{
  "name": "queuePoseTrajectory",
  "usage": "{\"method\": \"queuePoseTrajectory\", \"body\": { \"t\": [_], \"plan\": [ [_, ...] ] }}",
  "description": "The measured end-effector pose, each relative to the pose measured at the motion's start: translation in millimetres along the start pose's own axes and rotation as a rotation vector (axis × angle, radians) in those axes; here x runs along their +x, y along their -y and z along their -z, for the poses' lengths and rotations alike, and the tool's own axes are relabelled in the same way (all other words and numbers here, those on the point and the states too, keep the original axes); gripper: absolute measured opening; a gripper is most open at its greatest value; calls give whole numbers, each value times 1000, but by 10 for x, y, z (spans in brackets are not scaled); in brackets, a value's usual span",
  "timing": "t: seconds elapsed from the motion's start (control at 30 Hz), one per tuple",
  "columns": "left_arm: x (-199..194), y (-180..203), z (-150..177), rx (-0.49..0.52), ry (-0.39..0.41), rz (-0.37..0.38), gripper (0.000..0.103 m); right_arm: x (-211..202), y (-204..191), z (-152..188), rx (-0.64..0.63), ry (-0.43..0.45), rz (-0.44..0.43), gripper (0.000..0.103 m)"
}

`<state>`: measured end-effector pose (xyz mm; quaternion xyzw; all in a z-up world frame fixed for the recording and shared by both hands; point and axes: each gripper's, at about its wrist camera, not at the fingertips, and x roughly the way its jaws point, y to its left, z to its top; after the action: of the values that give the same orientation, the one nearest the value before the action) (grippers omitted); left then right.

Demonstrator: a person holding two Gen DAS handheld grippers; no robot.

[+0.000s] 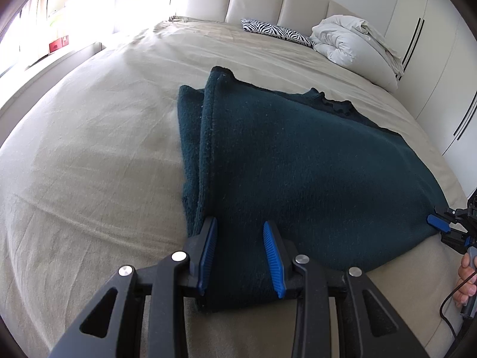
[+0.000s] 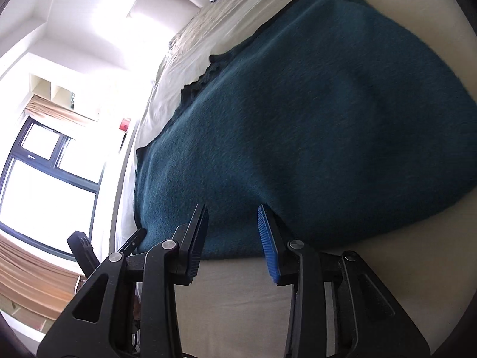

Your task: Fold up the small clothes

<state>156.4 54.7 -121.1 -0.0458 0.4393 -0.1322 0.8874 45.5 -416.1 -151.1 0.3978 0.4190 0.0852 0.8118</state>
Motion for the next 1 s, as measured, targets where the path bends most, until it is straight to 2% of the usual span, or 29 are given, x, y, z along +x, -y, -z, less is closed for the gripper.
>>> {"method": "queuePoseTrajectory", "body": {
  "t": [0.2, 0.27, 0.37, 0.43, 0.5, 0.57, 0.6, 0.67, 0.77, 0.83, 1.0],
  "plan": [
    [-133, 152, -61, -2, 5, -39, 34, -734, 608, -208, 190, 227, 68, 32],
    [-222, 274, -83, -36, 15, 41, 34, -854, 531, -184, 171, 256, 69, 36],
    [-210, 646, -83, -40, -10, 227, 35, -717, 261, -92, 114, 189, -37, 37],
    [-91, 906, -58, -32, -58, 337, 35, -518, 47, -19, 79, 130, -111, 37],
    [66, 1023, -33, -39, -87, 362, 35, -244, -111, 37, 78, 71, -164, 37],
    [189, 966, -3, -71, -114, 343, 34, -50, -149, 72, 81, 17, -173, 37],
    [205, 891, 8, -97, -122, 354, 28, 41, -159, 87, 78, -5, -162, 37],
    [170, 736, 36, -120, -123, 352, 25, 84, -60, 81, 98, -15, -135, 37],
    [92, 474, 106, -149, -114, 346, 24, -53, 242, 49, 179, 31, -152, 35],
    [55, 299, 147, -186, -116, 355, 17, -179, 403, 55, 214, 76, -157, 35],
    [-107, -101, 202, -268, -84, 351, 17, -537, 712, -115, 254, 166, -102, 35]
  ]
}}
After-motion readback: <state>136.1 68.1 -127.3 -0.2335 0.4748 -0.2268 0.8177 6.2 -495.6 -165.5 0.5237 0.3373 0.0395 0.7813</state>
